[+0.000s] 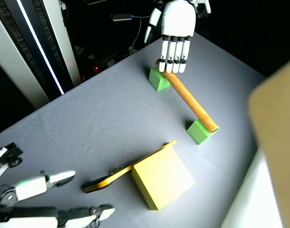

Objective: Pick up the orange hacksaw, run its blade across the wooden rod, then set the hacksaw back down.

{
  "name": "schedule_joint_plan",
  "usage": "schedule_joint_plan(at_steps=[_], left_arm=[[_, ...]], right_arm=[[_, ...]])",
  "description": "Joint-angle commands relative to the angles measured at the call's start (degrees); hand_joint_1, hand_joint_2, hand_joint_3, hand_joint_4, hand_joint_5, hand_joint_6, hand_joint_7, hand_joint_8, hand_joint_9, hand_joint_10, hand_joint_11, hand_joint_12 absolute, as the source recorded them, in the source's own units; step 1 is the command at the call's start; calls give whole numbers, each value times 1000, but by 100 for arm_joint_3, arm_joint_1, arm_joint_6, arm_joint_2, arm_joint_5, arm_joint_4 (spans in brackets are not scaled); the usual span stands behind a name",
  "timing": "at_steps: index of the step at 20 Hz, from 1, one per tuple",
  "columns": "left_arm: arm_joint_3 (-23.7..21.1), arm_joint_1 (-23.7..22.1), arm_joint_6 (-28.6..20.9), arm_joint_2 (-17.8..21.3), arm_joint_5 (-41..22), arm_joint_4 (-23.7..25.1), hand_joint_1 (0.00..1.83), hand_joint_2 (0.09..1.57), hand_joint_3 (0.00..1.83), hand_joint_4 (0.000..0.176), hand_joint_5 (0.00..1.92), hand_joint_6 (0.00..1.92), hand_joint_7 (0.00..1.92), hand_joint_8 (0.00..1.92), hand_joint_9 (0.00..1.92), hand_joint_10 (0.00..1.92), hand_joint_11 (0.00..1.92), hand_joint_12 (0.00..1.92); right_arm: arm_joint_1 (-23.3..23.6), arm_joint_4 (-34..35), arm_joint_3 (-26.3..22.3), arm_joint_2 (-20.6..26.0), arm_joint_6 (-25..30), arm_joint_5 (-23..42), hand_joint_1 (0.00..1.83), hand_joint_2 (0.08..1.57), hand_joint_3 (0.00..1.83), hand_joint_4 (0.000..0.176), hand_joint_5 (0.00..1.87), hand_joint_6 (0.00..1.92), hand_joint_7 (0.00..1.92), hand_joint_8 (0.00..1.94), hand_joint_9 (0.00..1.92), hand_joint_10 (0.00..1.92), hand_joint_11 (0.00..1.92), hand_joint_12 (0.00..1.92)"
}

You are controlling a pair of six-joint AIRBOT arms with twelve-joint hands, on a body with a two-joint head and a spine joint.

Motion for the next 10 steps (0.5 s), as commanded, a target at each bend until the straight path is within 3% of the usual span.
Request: schedule_joint_plan(at_steps=[1, 10], left_arm=[[19, -6, -9, -10, 7, -103, 0, 1277, 0, 0, 141, 1, 145, 1, 107, 1, 0, 219], [-18, 5, -10, -11, -27, -103, 0, 1278, 1, 0, 190, 4, 182, 1, 143, 1, 0, 377]], right_arm=[[-3, 404, 31, -16, -51, 714, 1080, 1140, 0, 0, 142, 5, 108, 4, 123, 4, 0, 564], [-65, 1234, 29, -289, -849, 523, 1059, 1167, 7, 0, 147, 4, 105, 3, 128, 2, 0, 609]])
